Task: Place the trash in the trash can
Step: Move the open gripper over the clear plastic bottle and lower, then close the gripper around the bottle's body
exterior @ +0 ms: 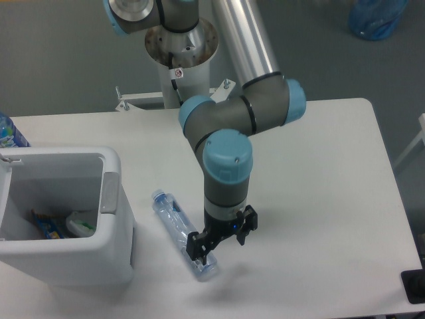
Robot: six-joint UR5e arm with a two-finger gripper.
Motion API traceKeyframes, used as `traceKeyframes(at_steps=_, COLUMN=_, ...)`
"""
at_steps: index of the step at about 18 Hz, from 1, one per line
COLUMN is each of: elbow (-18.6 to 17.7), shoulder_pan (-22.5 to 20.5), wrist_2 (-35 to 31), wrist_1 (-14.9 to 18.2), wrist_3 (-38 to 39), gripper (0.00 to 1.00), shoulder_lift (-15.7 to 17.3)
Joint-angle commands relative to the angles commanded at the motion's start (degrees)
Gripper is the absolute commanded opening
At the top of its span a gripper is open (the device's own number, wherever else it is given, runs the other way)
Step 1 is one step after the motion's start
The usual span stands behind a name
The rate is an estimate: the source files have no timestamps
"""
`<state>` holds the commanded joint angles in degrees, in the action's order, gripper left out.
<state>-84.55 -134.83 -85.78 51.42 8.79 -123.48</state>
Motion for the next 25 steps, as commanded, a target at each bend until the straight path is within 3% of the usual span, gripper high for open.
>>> traceKeyframes(at_steps=4, elbow=0.26, shoulder_pan=2.11, wrist_2=-1.4, wrist_1=-0.79, wrist_3=-0.26, gripper=1.0, shoulder_lift=-2.38)
traceKeyframes(at_steps=18, elbow=-0.09, shoulder_pan=4.22, wrist_2=-4.75, wrist_1=-1.23, wrist_3=-0.09, gripper=0.98, shoulder_lift=-5.72)
traceKeyframes(at_steps=21, elbow=-0.61, shoulder_pan=4.31, wrist_2=-4.84, wrist_1=-2.64, wrist_3=-0.09, gripper=0.93, shoulder_lift=-5.9)
traceKeyframes(at_steps=25, elbow=-0.7, shoulder_pan=4.57, wrist_2=-4.92, wrist_1=-2.64, wrist_3=-0.09, gripper=0.74, shoulder_lift=-5.72)
